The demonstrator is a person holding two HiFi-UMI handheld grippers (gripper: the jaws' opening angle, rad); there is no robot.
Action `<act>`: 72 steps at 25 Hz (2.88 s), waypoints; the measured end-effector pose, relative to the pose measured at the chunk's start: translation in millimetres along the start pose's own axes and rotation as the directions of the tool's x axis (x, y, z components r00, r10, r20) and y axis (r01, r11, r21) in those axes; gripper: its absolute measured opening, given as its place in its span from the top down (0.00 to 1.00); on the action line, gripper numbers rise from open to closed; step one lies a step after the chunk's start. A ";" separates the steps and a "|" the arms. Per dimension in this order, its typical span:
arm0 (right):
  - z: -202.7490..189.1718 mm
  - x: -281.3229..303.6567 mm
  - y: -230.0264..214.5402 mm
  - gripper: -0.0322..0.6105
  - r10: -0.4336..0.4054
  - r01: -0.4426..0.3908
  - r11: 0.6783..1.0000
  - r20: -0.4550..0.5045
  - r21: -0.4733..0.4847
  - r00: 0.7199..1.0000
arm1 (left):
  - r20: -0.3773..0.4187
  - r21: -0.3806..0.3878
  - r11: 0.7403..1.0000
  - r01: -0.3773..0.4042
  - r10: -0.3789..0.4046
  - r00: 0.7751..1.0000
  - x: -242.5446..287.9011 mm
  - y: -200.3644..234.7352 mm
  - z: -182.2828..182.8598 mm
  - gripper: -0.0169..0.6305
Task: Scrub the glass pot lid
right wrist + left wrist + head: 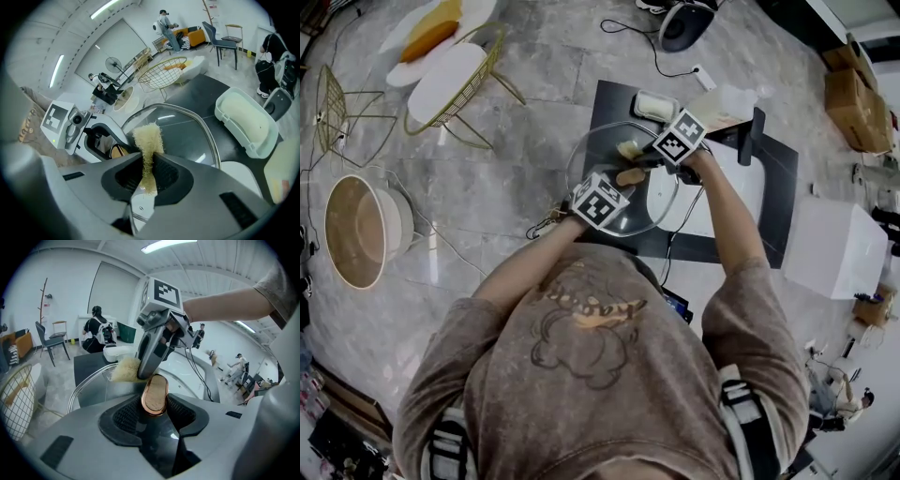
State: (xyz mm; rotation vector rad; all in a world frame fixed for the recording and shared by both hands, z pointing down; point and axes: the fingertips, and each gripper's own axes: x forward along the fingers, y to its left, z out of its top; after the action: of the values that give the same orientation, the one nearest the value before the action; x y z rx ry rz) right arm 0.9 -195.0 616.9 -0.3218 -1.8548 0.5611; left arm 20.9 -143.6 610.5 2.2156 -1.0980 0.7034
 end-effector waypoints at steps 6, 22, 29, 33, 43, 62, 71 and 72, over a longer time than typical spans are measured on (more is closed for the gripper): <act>-20.1 -7.5 -4.4 0.87 -0.041 0.040 0.998 0.038 0.050 0.998 | 0.004 -0.018 1.000 0.014 -0.014 1.000 0.9 0.4 -0.1 0.68; -61.7 -10.5 3.8 0.87 -0.209 0.196 0.970 0.083 0.145 0.974 | -0.019 -0.026 0.998 0.053 -0.053 0.998 1.9 -0.6 0.8 0.68; -78.4 -5.0 17.8 0.87 -0.254 0.215 0.942 0.130 0.259 0.958 | -0.054 -0.022 0.997 0.068 -0.069 0.996 -0.5 -0.8 1.1 0.68; -84.7 -0.9 27.2 0.87 -0.303 0.251 0.920 0.141 0.301 0.942 | -0.082 -0.019 0.996 0.082 -0.083 0.993 -1.5 -1.6 -0.8 0.69; -93.5 10.8 51.4 0.87 -0.379 0.315 0.886 0.140 0.341 0.915 | -0.135 -0.023 0.993 0.112 -0.114 0.984 -2.6 -4.0 0.4 0.69; -87.3 34.1 79.7 0.88 -0.392 0.358 0.886 0.066 0.296 0.917 | -0.188 -0.035 0.988 0.151 -0.155 0.970 -0.3 -6.1 -1.4 0.69; -81.8 43.0 91.9 0.88 -0.360 0.309 0.891 0.102 0.333 0.928 | -0.192 -0.032 0.988 0.154 -0.157 0.969 -0.7 -6.9 -1.8 0.69; -80.5 44.9 94.3 0.88 -0.354 0.303 0.893 0.103 0.332 0.930 | -0.192 -0.031 0.987 0.155 -0.158 0.969 -0.8 -7.1 -1.7 0.69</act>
State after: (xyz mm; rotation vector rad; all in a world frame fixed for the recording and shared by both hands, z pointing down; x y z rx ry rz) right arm 56.1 -75.5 625.5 0.2556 -1.8854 0.6443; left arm 25.9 -138.4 609.4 2.1405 -0.8197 0.8184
